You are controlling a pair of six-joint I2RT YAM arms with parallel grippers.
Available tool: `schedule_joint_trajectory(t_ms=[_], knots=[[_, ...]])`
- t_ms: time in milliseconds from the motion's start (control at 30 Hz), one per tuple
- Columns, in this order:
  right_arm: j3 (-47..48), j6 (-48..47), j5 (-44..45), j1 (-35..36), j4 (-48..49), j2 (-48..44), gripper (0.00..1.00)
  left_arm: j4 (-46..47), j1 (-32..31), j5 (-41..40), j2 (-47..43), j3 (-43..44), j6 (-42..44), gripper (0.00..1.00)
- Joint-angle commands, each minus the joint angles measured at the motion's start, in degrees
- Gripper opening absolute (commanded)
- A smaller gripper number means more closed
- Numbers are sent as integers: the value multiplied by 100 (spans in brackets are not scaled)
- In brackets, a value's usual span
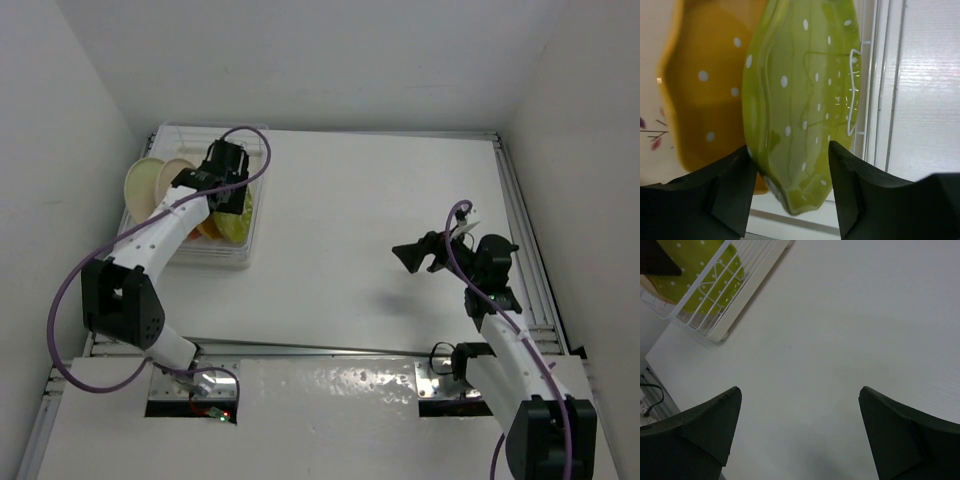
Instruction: Unload the plates from the dish rack
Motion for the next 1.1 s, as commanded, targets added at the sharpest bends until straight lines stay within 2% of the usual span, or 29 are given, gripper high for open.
schedule_joint_trajectory(t_ms=[0,33,67,133,167,200,300,433,633,800,967,1000,1067], knots=[[14,0,109,18,120,-128,99,422,-29,222,248,-143,-415,50],[23,0,135,18,111,-137,99,413,-29,267,293,-99,-468,46],[40,17,162,18,93,-137,99,369,-29,302,363,49,-520,36],[93,35,162,18,50,-146,99,186,-29,477,381,277,-713,22],[111,35,171,18,32,-163,99,124,-29,522,337,392,-784,5],[120,26,180,18,14,-172,99,97,-29,566,293,515,-837,0],[93,0,215,18,5,-216,99,44,-29,610,135,954,-995,0],[111,-9,250,18,-12,-225,99,17,-29,198,30,1403,-1154,0],[286,43,311,18,-21,-111,99,167,-29,-453,248,2343,-689,0],[690,35,320,18,-327,135,99,185,-29,-278,337,2906,-556,0],[1462,78,295,18,-759,592,99,281,-38,800,416,3416,-311,0],[1595,157,233,18,-751,688,99,290,-38,1525,433,3417,-206,0],[2041,280,-55,27,-698,1065,97,264,-38,2433,469,3356,23,0]])
